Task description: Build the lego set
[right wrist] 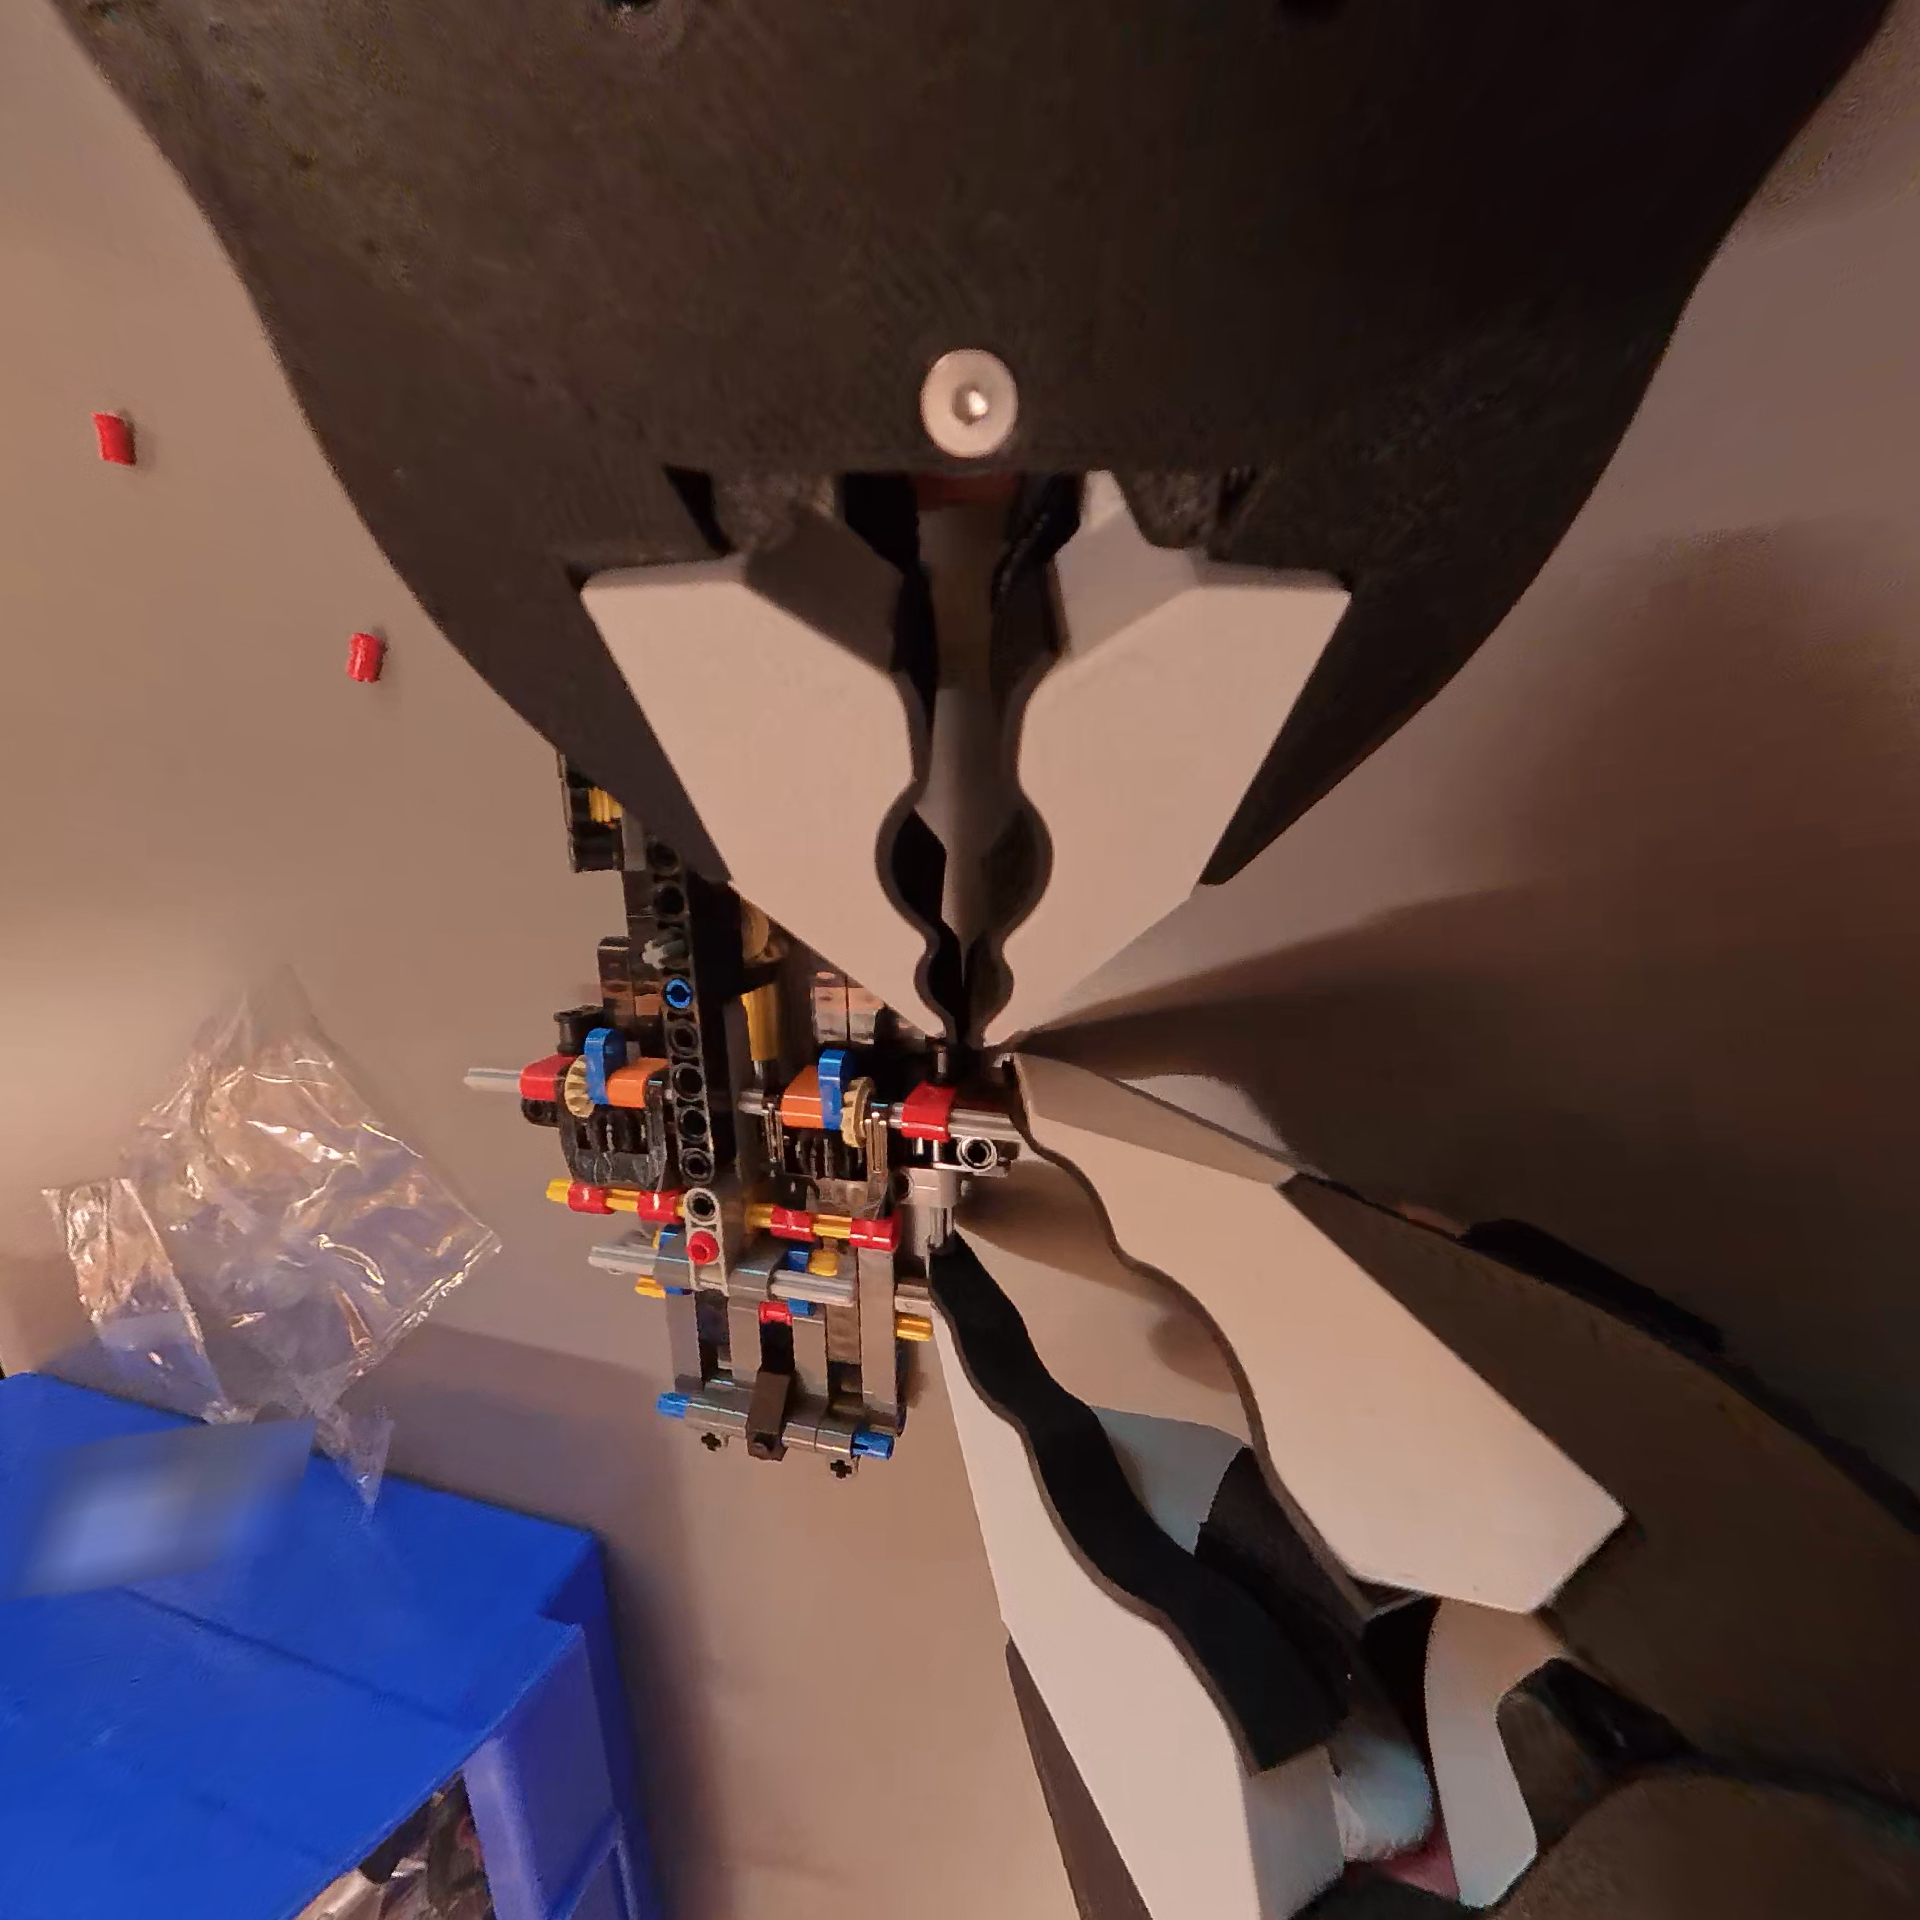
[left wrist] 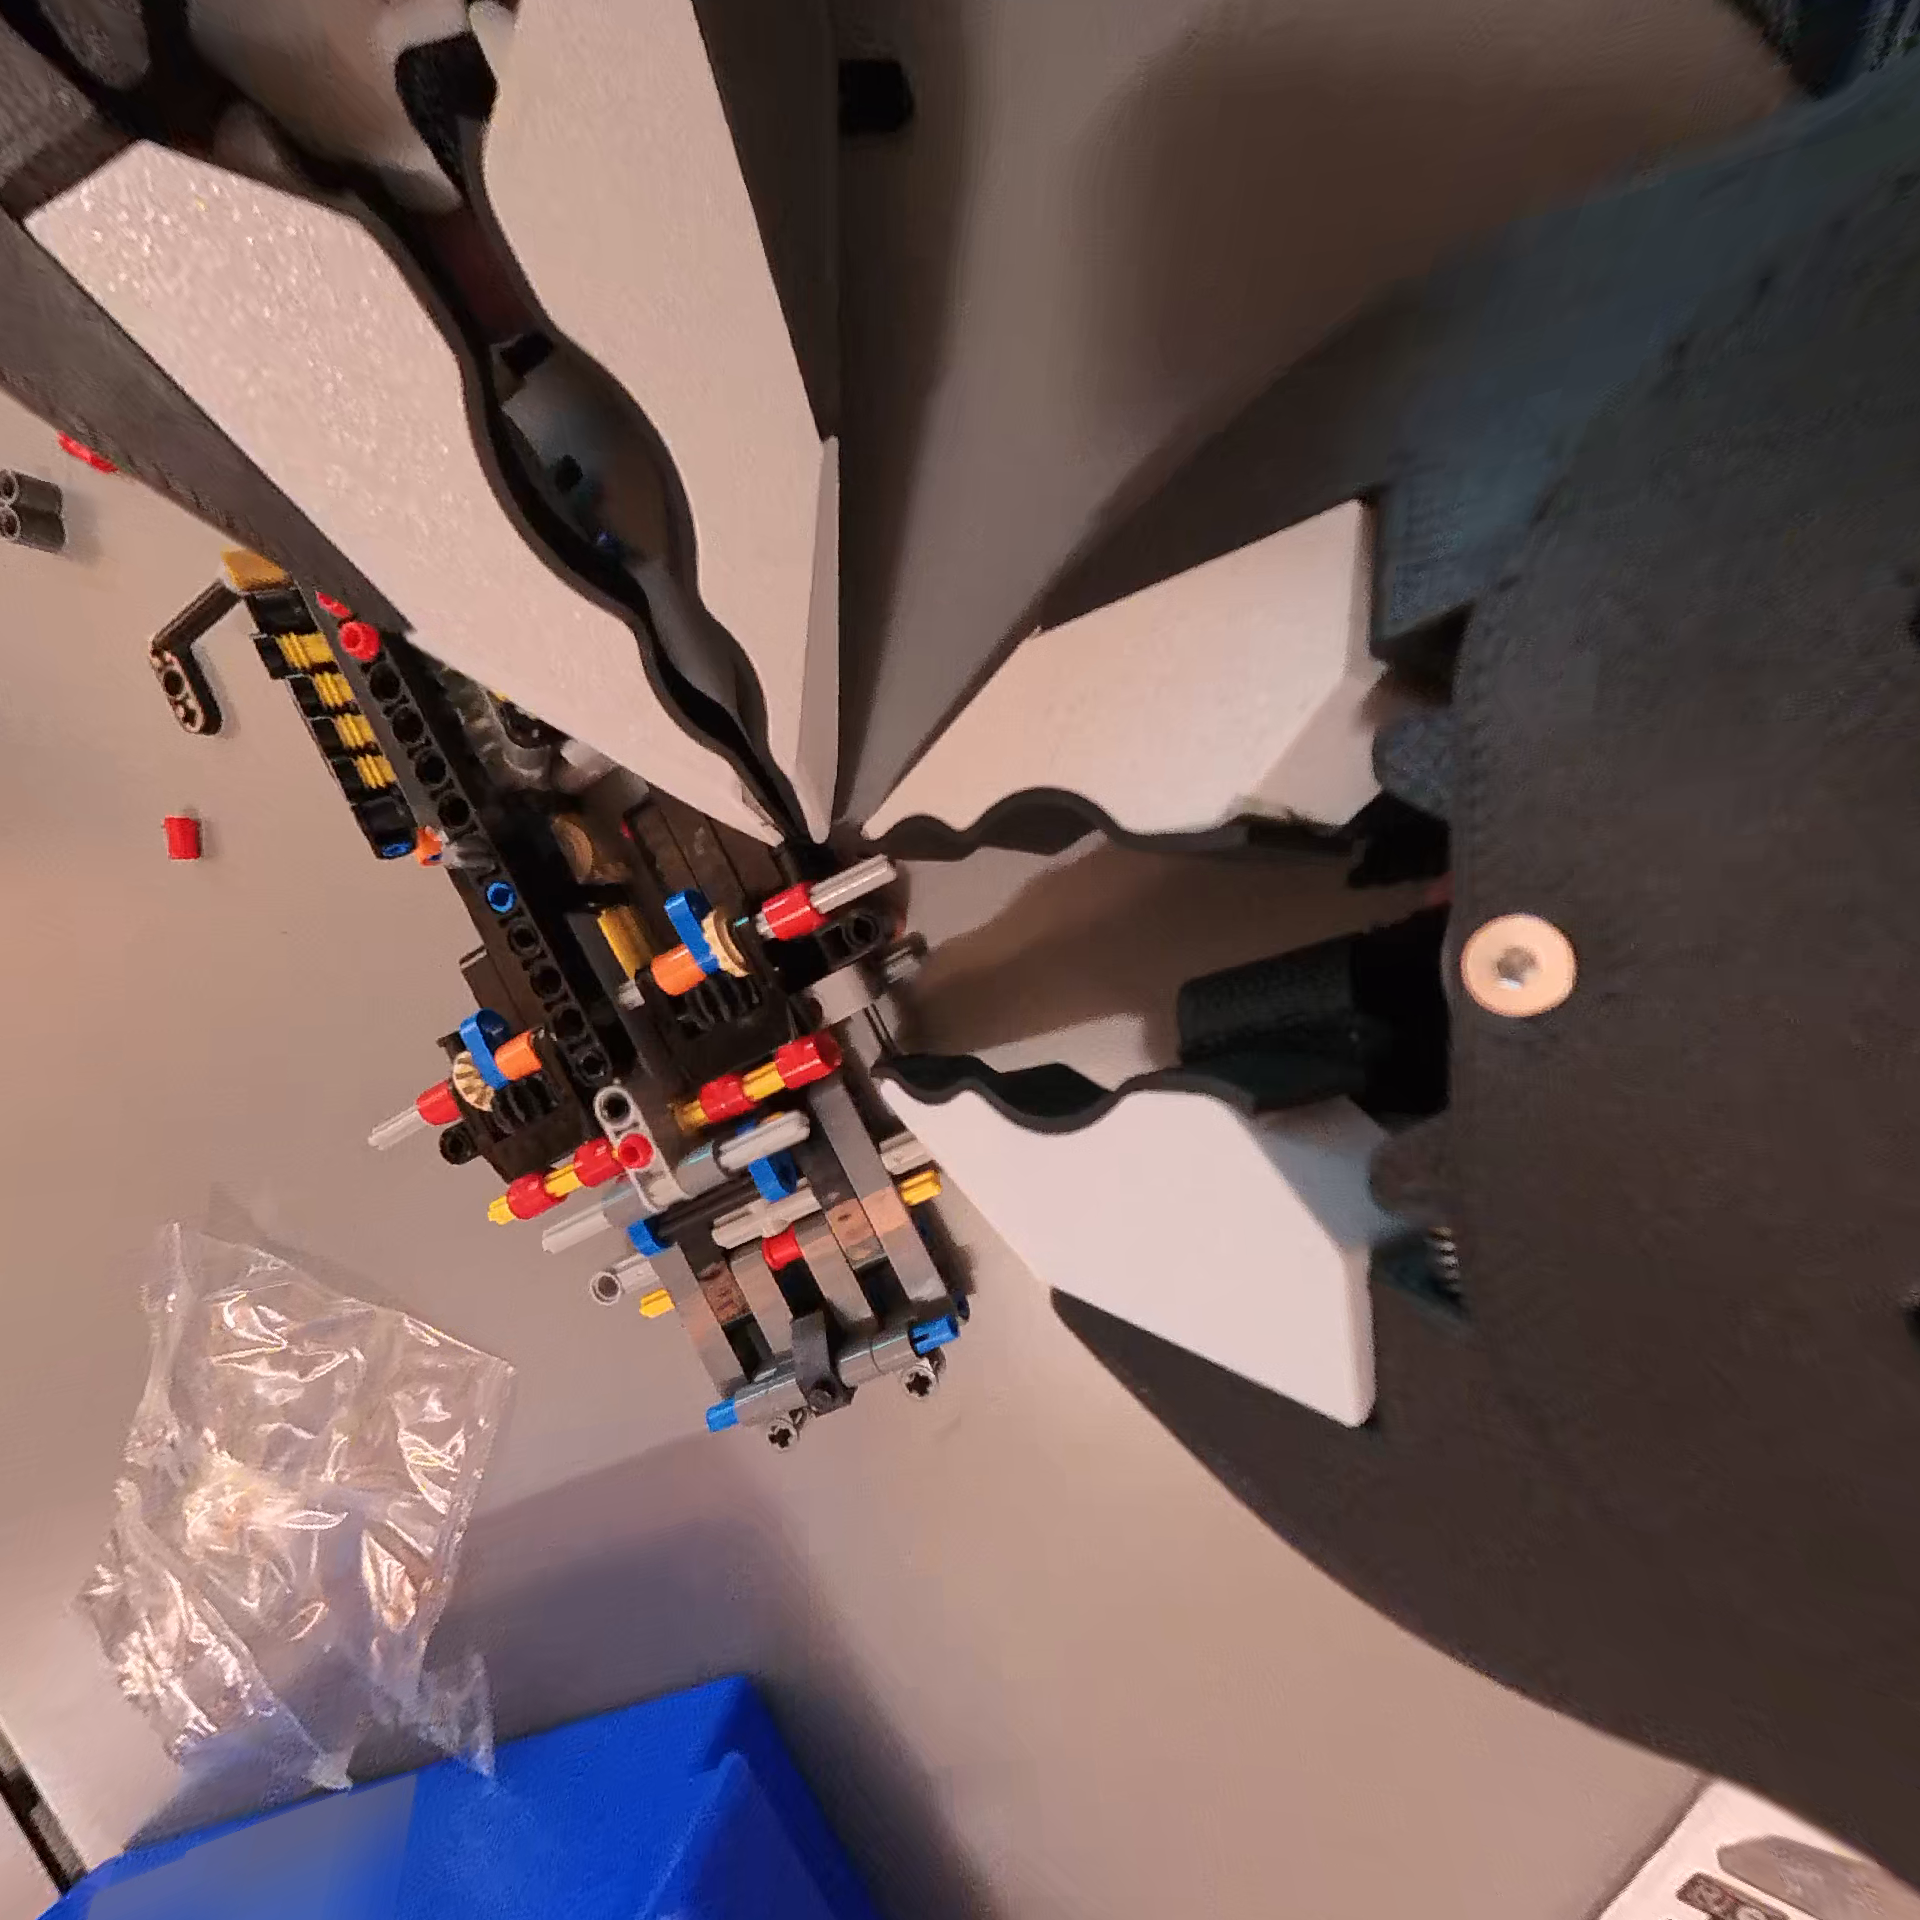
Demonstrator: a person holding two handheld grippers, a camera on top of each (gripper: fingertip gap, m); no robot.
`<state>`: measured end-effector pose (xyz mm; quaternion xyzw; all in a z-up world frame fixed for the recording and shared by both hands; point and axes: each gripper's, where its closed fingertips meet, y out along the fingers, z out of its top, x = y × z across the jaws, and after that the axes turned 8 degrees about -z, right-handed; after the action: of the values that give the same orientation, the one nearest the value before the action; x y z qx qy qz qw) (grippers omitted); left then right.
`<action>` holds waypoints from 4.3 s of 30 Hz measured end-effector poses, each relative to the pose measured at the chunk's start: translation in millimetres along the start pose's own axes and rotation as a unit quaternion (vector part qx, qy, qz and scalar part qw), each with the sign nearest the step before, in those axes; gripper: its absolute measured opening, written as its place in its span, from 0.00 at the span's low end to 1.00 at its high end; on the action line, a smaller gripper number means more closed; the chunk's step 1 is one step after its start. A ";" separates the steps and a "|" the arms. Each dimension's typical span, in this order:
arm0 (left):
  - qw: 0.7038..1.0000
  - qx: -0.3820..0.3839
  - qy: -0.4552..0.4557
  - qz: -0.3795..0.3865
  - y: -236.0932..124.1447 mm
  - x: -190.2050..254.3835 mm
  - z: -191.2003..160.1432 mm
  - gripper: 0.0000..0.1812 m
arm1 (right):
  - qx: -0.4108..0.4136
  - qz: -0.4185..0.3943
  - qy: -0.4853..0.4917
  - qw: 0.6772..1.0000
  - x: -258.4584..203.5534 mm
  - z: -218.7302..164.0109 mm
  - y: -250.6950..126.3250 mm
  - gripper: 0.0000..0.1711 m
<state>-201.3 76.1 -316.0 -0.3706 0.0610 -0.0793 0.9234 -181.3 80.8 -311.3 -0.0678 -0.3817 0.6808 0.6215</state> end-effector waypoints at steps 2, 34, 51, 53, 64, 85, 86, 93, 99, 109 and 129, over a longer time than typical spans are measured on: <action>1.000 -0.002 0.011 0.003 0.2 -0.5 -0.1 0.20 | 0.000 -0.001 0.000 1.000 0.3 0.2 0.2 0.00; 0.999 0.005 0.043 -0.009 0.2 -2.7 1.2 0.16 | -0.017 -0.002 0.000 1.000 7.7 1.8 -1.6 0.04; 1.000 0.013 0.003 -0.005 7.7 2.5 11.8 0.22 | -0.035 0.032 -0.002 0.999 73.4 -17.0 -34.8 0.28; 1.000 0.010 0.005 -0.015 8.3 0.7 11.8 0.22 | -0.040 0.075 0.012 0.996 70.6 -15.5 -26.9 0.29; 0.995 0.009 0.047 -0.083 5.3 -25.8 11.1 0.22 | -0.035 0.179 0.132 0.974 71.2 -6.6 1.4 0.30; 1.000 0.001 -0.003 -0.031 9.1 -27.8 4.9 0.21 | -0.040 0.206 0.191 0.959 61.5 -2.7 16.4 0.25; 0.999 0.001 -0.003 -0.032 9.4 -27.8 5.0 0.21 | -0.030 0.230 0.192 0.954 53.6 2.1 12.9 0.11; 0.999 0.001 0.006 -0.037 10.8 -26.3 6.4 0.21 | -0.017 0.199 0.157 0.967 55.9 5.1 9.9 0.13; 0.999 0.002 0.011 -0.049 11.5 -26.6 6.9 0.21 | -0.009 0.171 0.061 0.983 47.7 10.0 5.3 0.18; 0.999 0.002 0.018 -0.049 11.9 -27.0 7.7 0.21 | -0.033 0.171 -0.004 0.985 25.0 15.6 1.7 0.04; 0.999 0.004 0.023 -0.042 12.1 -27.1 9.0 0.21 | -0.058 0.062 0.020 0.996 18.5 12.1 18.2 0.03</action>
<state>-225.1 96.0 -316.5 -0.3677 0.0658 -0.1266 0.9189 -206.6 93.4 -306.7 -0.1404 -0.4031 0.6934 0.5805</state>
